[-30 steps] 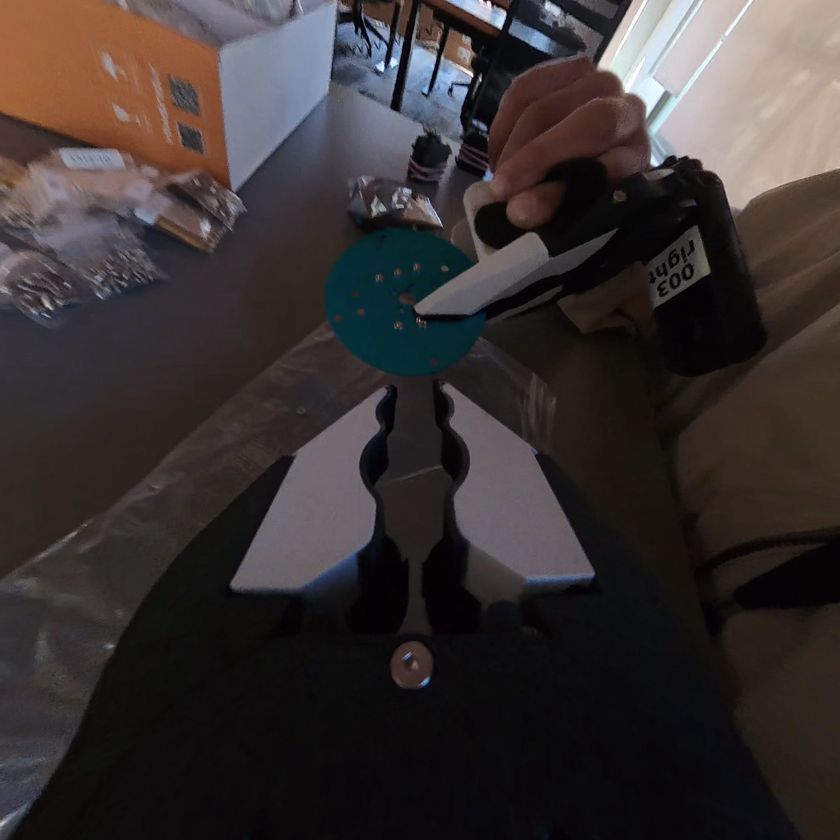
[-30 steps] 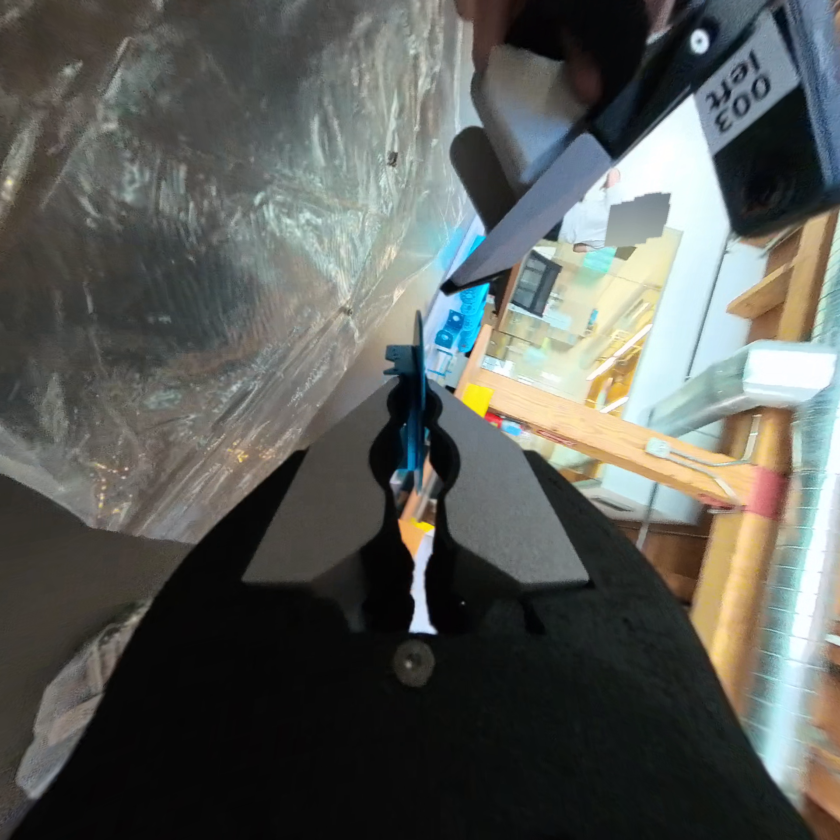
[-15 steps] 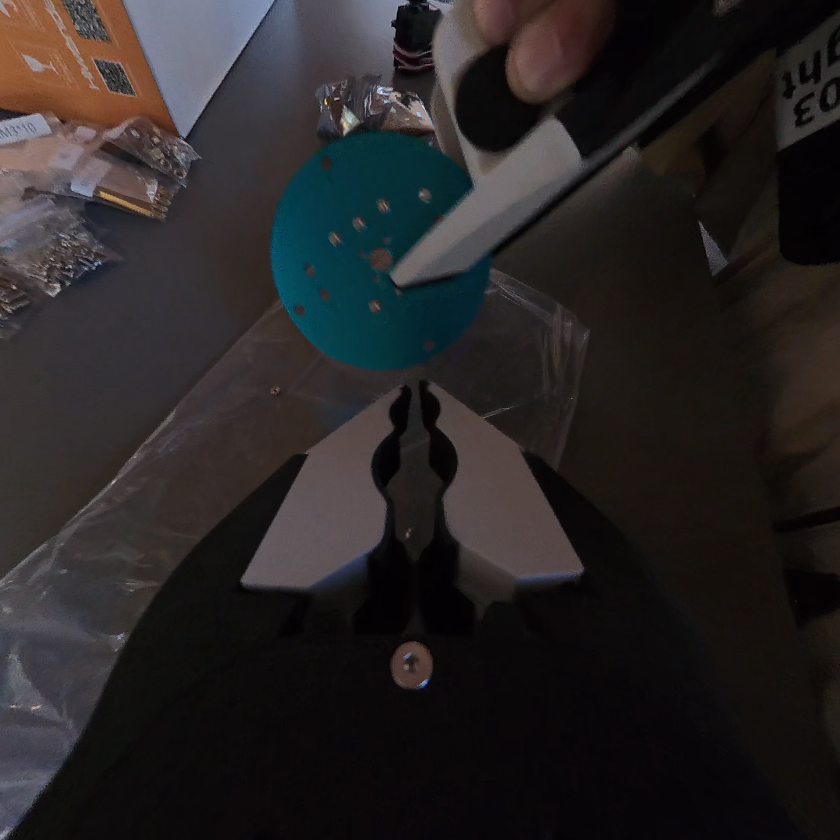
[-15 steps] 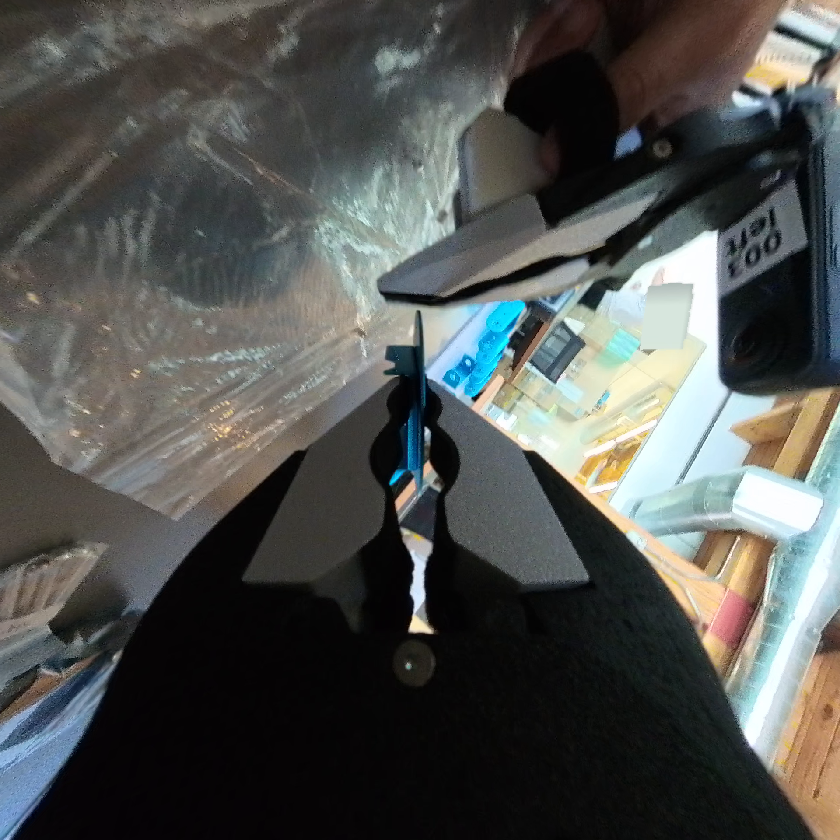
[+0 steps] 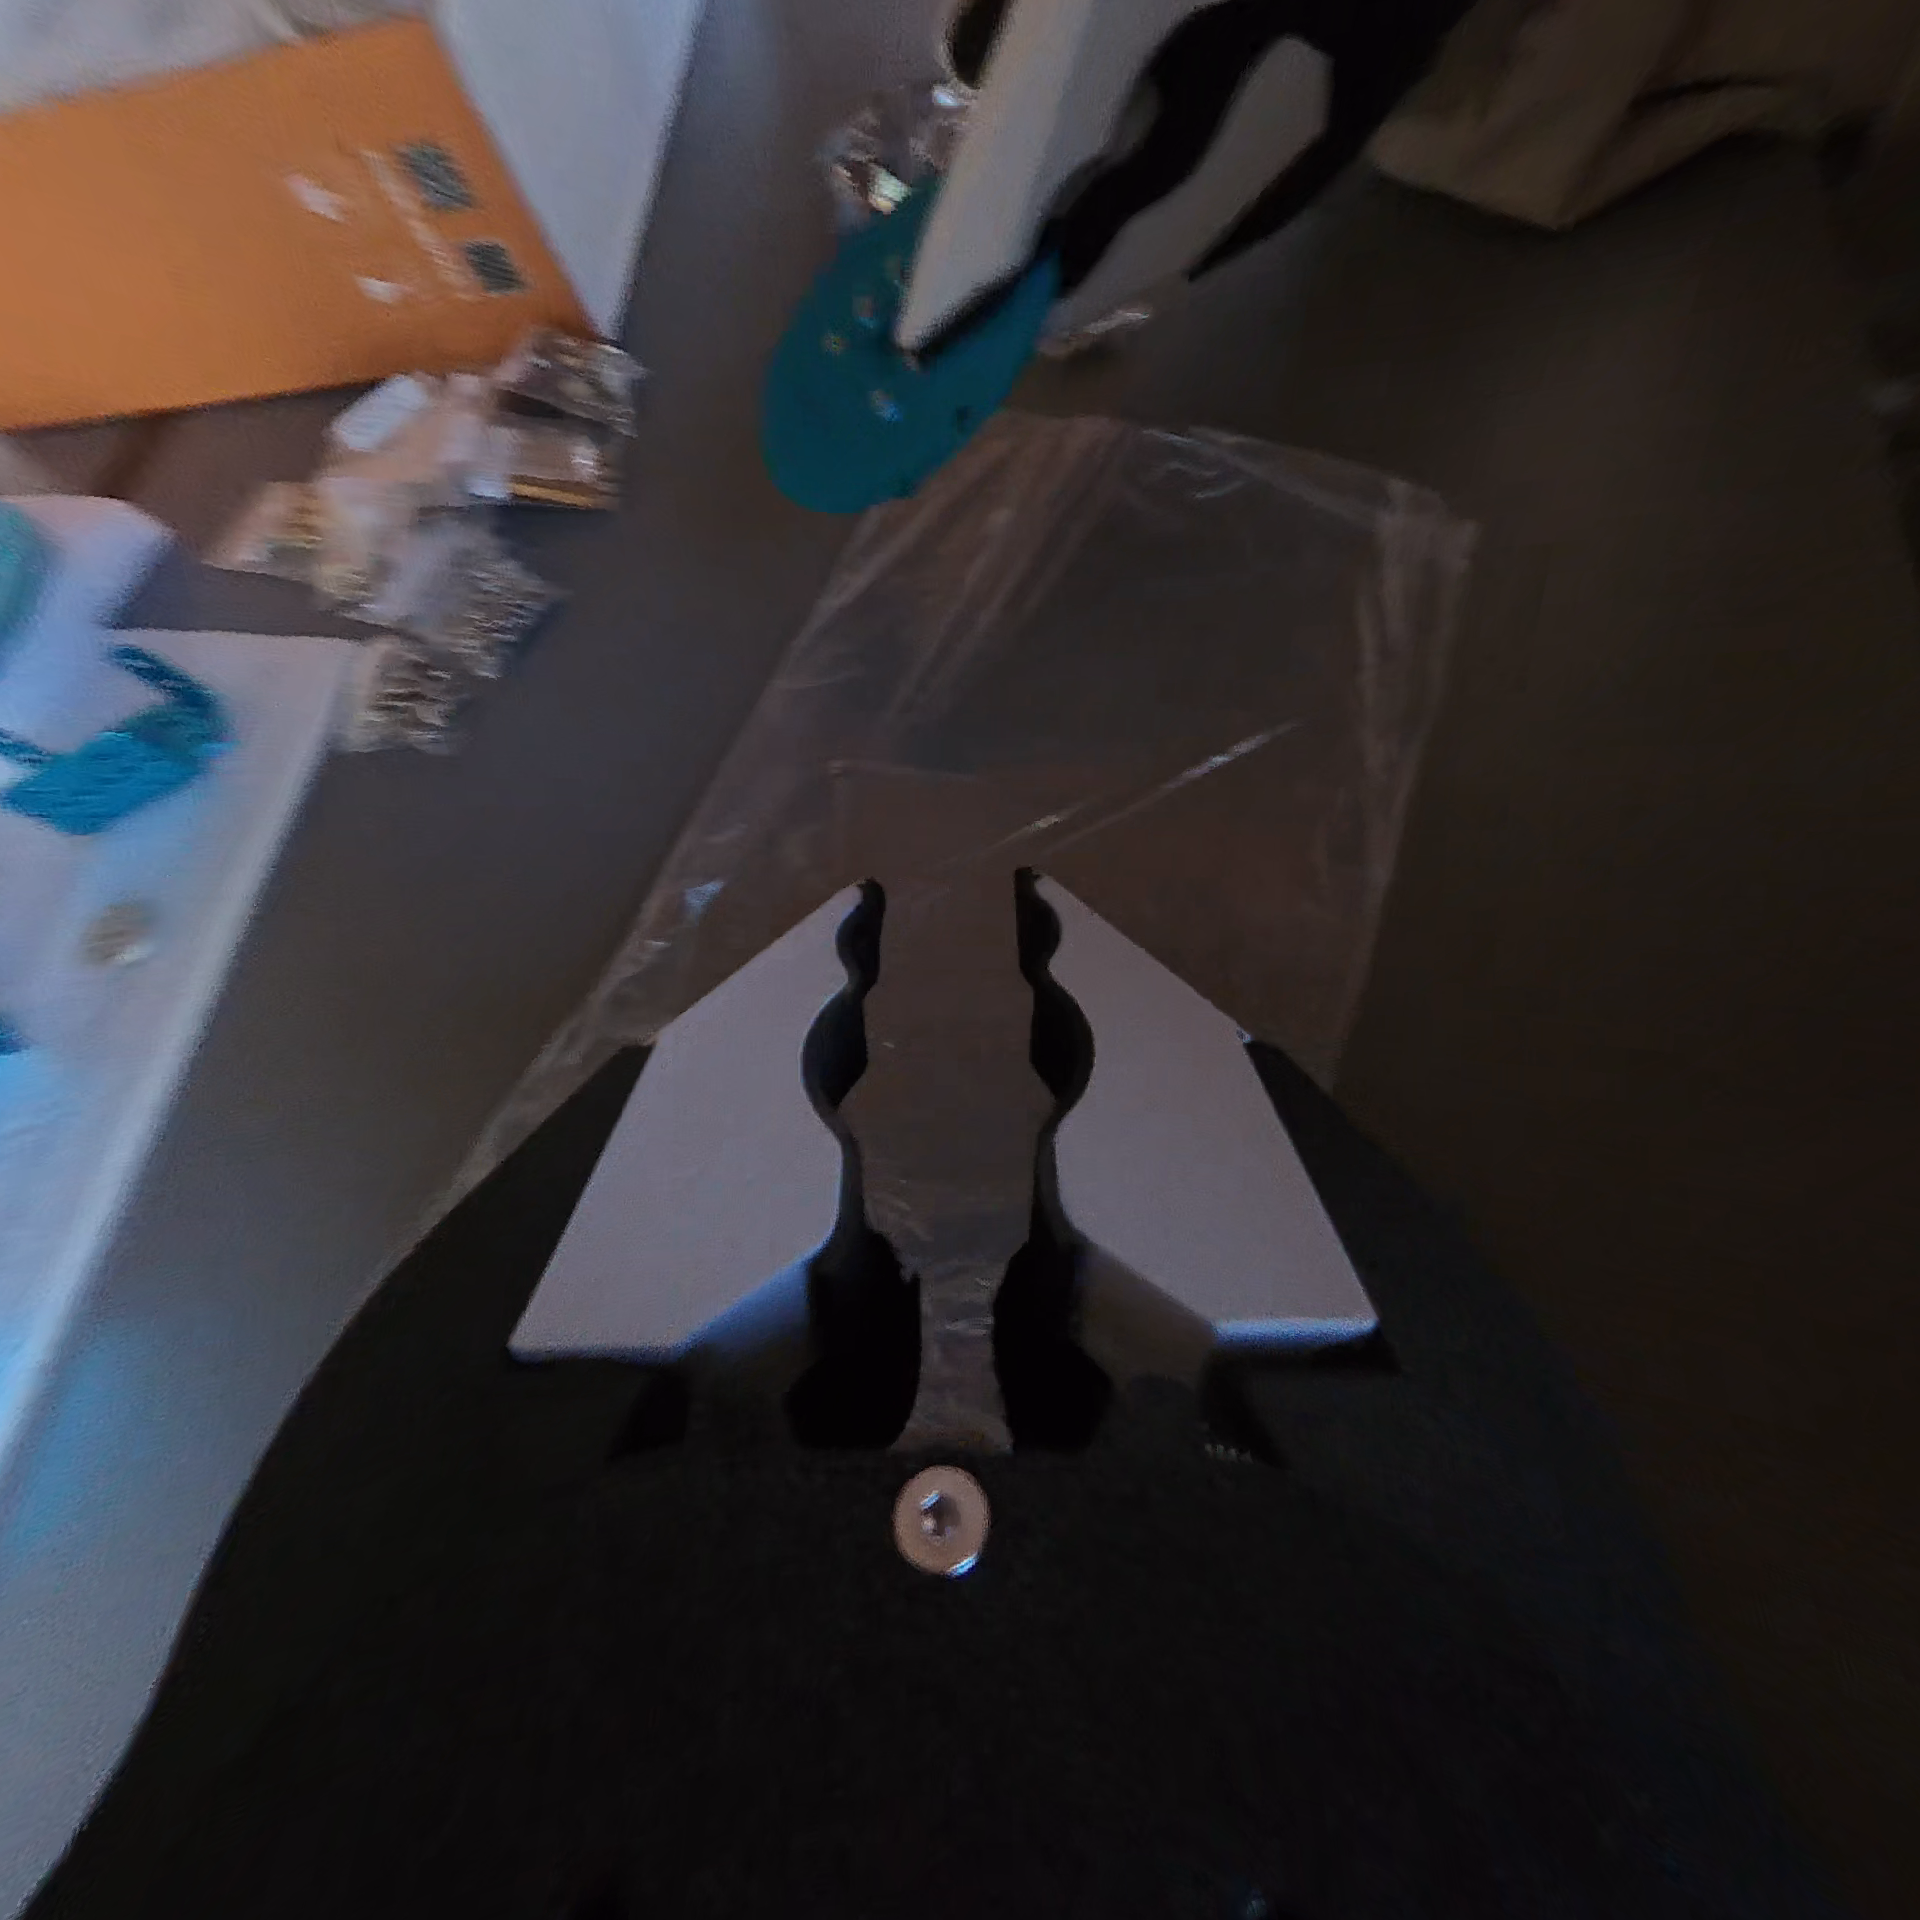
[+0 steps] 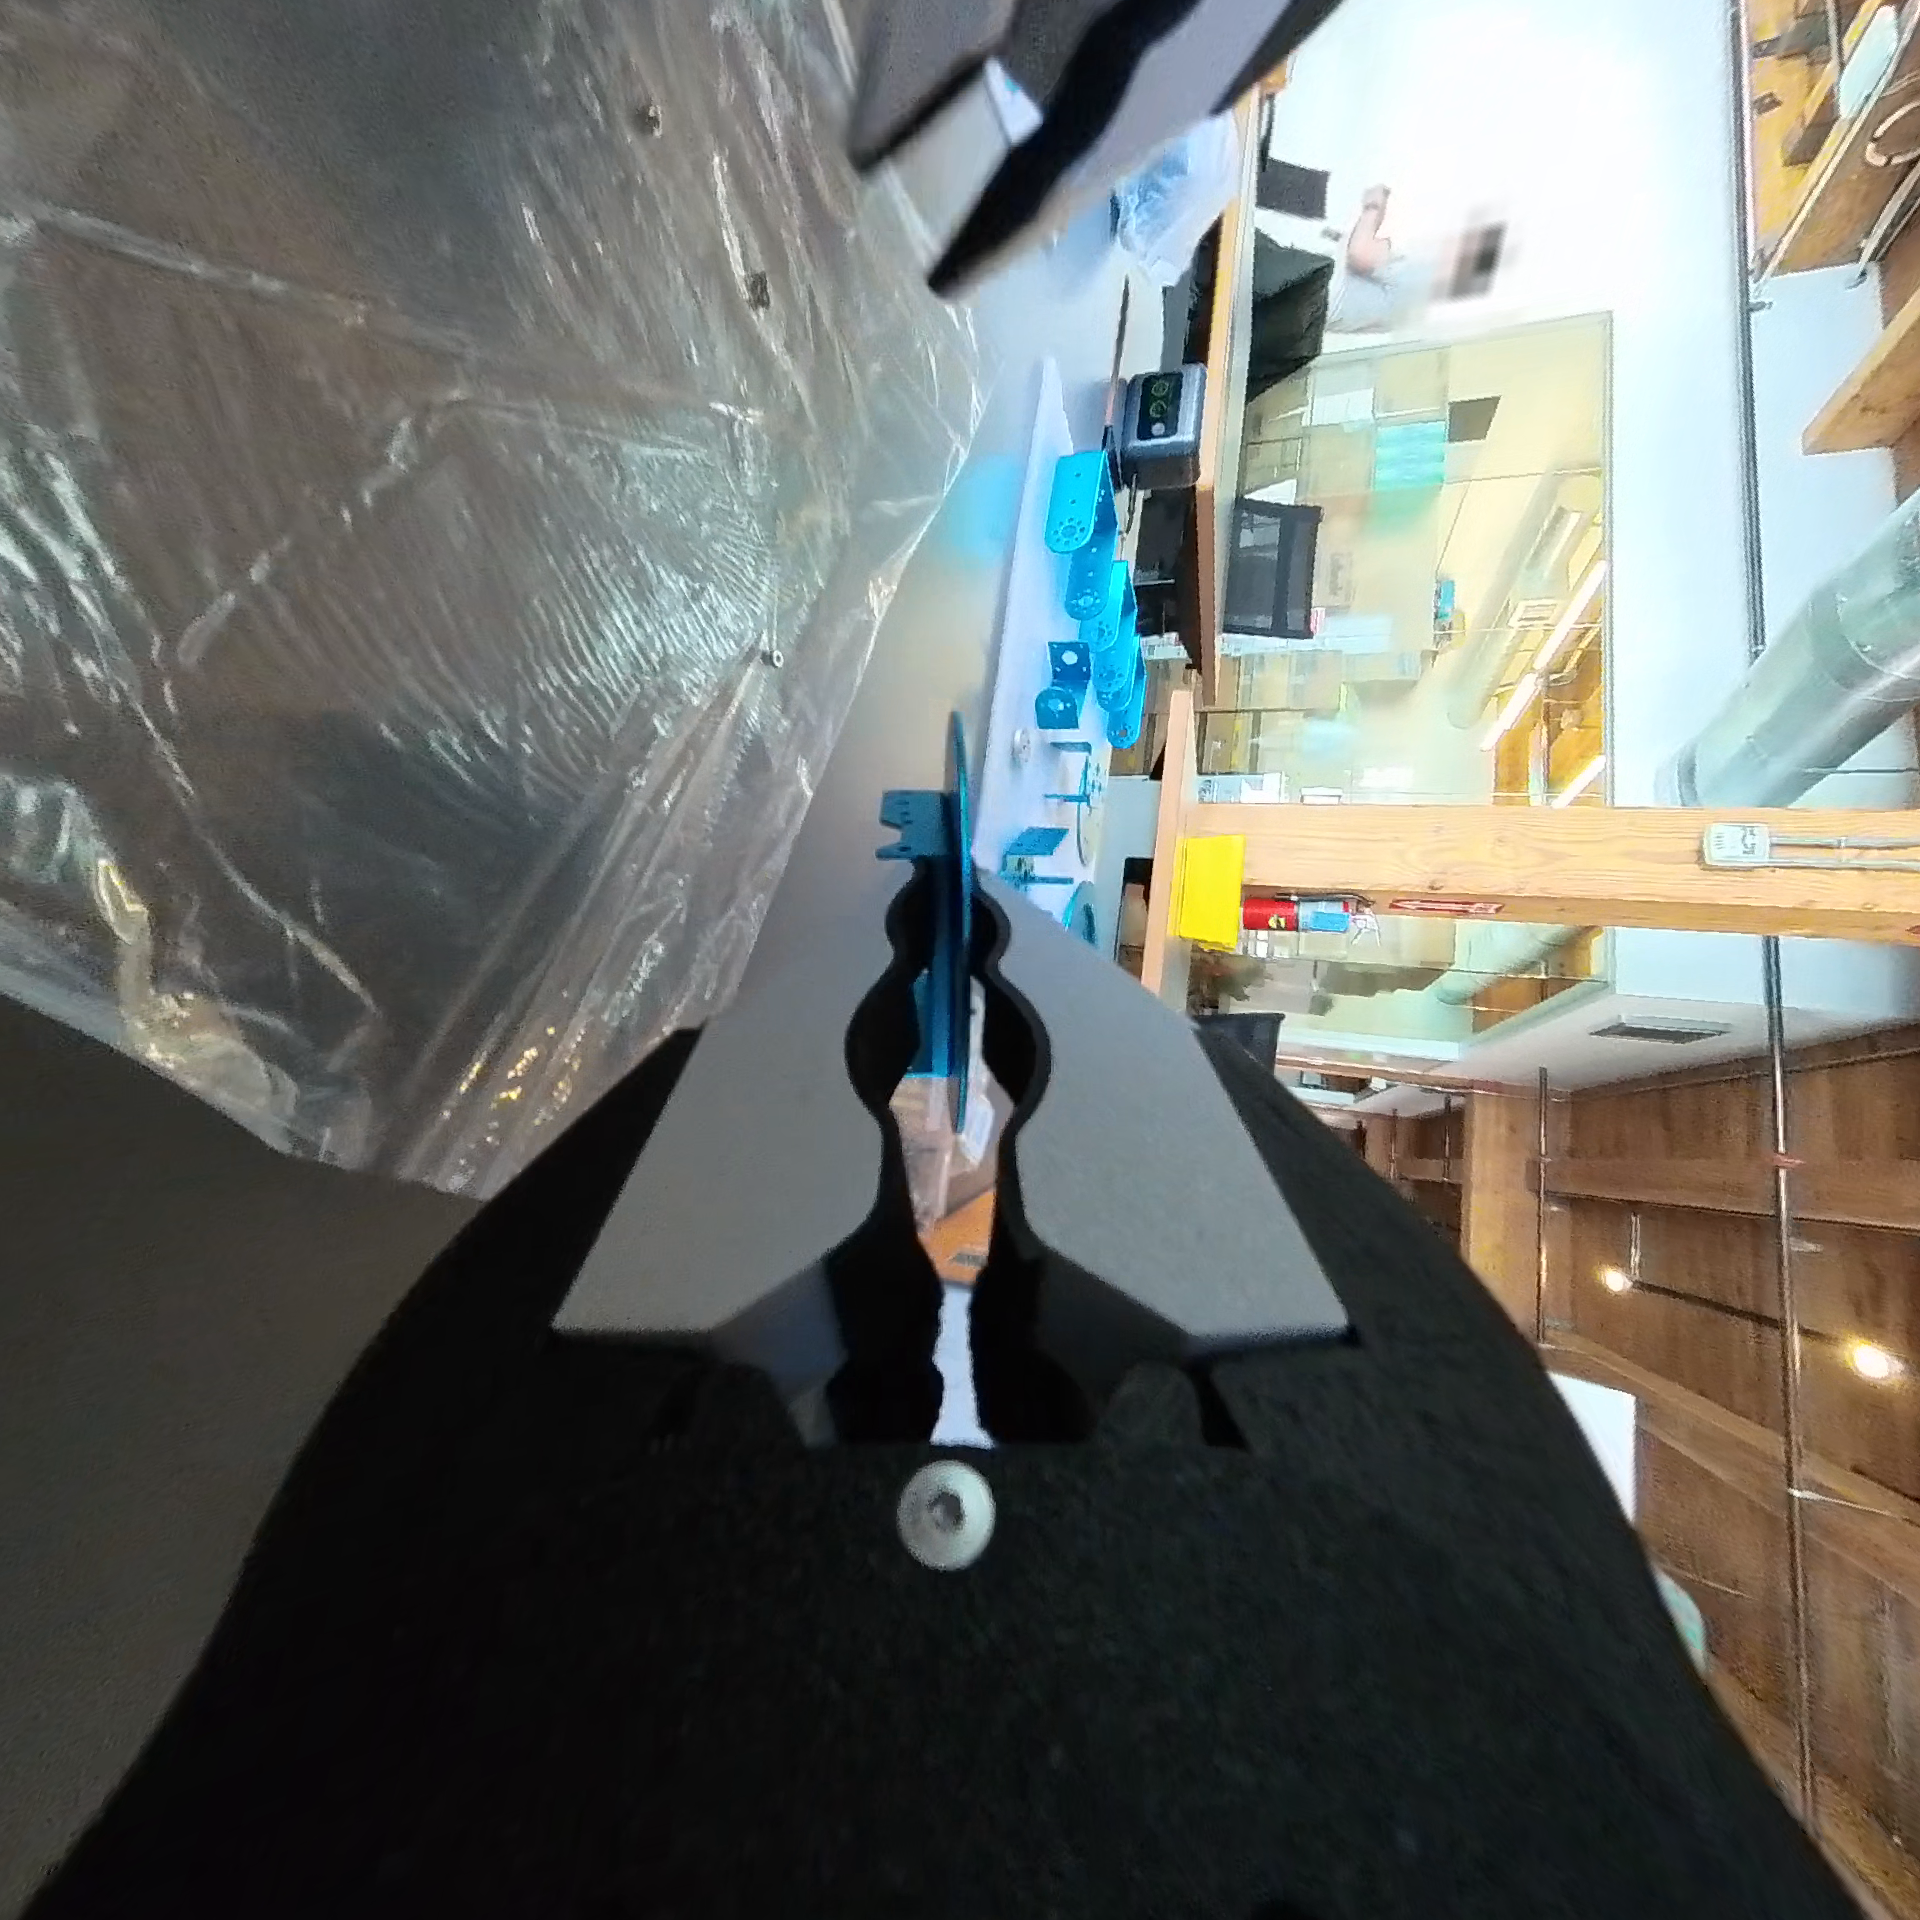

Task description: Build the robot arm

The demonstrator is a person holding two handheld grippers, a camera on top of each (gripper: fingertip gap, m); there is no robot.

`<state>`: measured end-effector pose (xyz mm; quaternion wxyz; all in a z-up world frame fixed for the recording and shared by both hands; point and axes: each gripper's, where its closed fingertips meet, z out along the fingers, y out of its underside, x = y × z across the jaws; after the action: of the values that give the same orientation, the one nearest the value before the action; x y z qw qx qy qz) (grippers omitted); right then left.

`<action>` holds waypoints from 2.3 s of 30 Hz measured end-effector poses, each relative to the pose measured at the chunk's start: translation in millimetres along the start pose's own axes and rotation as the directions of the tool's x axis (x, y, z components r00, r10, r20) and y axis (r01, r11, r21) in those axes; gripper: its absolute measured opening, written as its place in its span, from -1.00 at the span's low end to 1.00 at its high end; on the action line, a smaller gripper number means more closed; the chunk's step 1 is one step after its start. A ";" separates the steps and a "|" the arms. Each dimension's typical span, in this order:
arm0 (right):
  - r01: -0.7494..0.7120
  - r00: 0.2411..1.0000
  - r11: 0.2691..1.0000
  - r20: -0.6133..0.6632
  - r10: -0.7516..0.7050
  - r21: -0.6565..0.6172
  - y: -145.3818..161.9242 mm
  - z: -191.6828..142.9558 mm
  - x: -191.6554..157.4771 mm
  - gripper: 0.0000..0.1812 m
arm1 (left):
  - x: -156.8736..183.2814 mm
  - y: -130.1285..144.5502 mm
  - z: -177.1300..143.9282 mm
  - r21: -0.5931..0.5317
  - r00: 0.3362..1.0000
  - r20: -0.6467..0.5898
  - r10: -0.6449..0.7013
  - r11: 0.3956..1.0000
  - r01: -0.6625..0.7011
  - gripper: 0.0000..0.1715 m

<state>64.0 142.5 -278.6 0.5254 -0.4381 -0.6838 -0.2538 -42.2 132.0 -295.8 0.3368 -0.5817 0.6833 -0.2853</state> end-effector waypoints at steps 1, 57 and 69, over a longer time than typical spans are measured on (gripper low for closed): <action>-0.001 1.000 1.000 0.001 0.001 0.008 -2.6 0.0 0.1 -0.97 | -7.3 -3.4 0.7 0.006 0.998 0.067 0.021 1.000 -0.021 -0.73; 0.089 0.969 0.992 -0.239 -0.066 0.088 -19.1 4.5 10.2 -0.99 | -4.4 -90.4 53.4 0.119 0.985 -0.030 -0.171 0.978 0.173 -0.98; 0.104 0.940 0.985 -0.338 -0.051 0.141 -30.9 -6.6 25.9 -0.98 | 7.4 -105.6 45.3 0.174 0.985 -0.098 -0.143 0.972 0.158 -0.98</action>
<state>38.8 130.8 -248.6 0.6557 -0.3189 -0.6197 -0.2903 56.6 107.8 -241.9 0.3364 -0.5862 0.6221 -0.3952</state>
